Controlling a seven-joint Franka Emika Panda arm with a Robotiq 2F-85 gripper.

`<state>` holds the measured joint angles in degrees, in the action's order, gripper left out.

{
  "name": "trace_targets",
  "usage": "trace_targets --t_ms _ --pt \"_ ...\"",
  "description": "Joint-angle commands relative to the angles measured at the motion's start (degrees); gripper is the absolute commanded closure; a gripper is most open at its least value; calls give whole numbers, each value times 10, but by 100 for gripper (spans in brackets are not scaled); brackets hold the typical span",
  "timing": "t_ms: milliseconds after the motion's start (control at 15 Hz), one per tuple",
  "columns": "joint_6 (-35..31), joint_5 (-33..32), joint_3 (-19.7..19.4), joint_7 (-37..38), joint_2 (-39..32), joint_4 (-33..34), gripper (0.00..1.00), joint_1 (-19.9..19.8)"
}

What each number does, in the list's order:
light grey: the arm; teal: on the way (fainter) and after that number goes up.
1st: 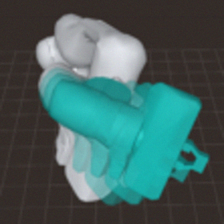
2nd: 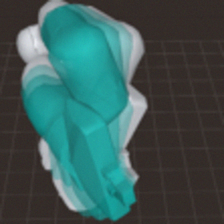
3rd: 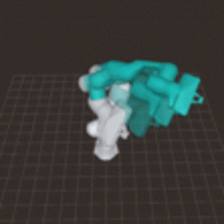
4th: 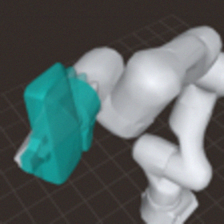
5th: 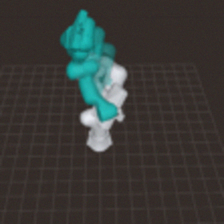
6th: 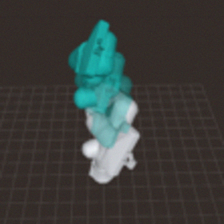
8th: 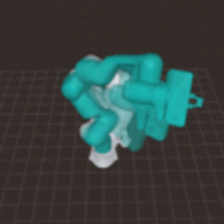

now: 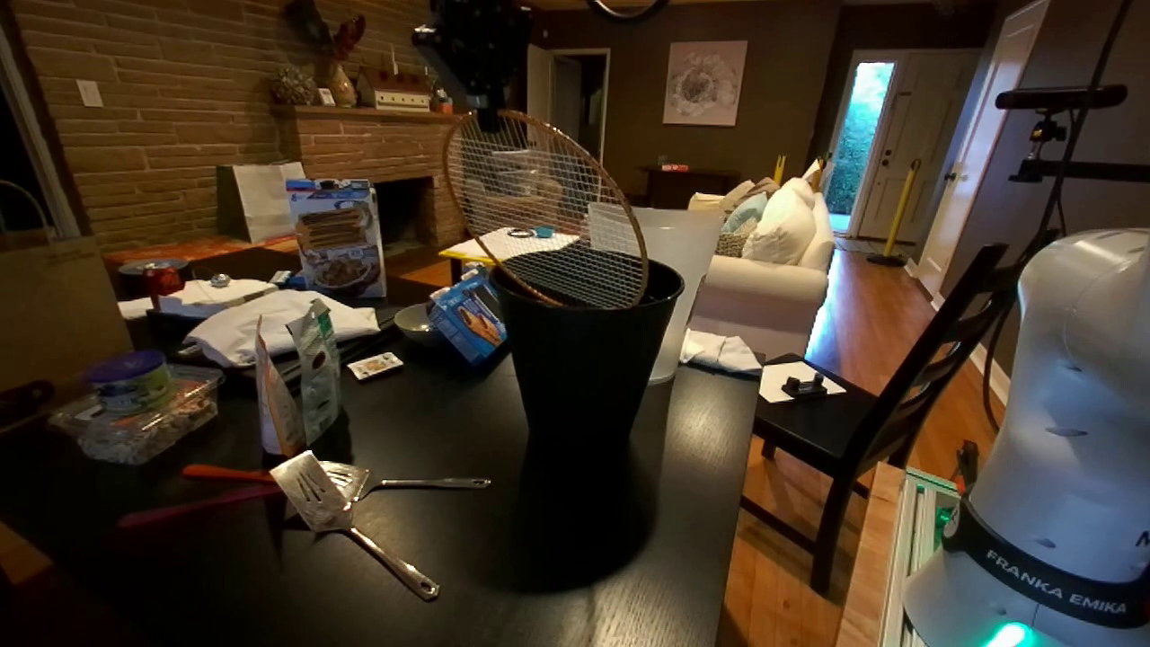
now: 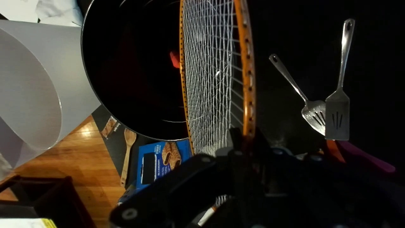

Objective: Put the racket in the black bin.

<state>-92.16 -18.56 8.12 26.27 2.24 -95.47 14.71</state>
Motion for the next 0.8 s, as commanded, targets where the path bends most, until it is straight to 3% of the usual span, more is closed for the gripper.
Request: trace_targets --t_ms 0,267,400,467,600,667,733 --pt "-24 21 8 -12 33 -43 97 -23" --pt "-38 27 5 -12 40 -61 98 -34" --pt "-45 31 4 -12 41 -69 83 -40" --pt "-49 33 4 -12 42 -72 84 -42" --pt "-52 38 3 -13 43 -83 75 -47" --pt "-55 40 3 -13 43 -89 56 -49" --pt "-61 44 2 -15 45 -93 50 -51"
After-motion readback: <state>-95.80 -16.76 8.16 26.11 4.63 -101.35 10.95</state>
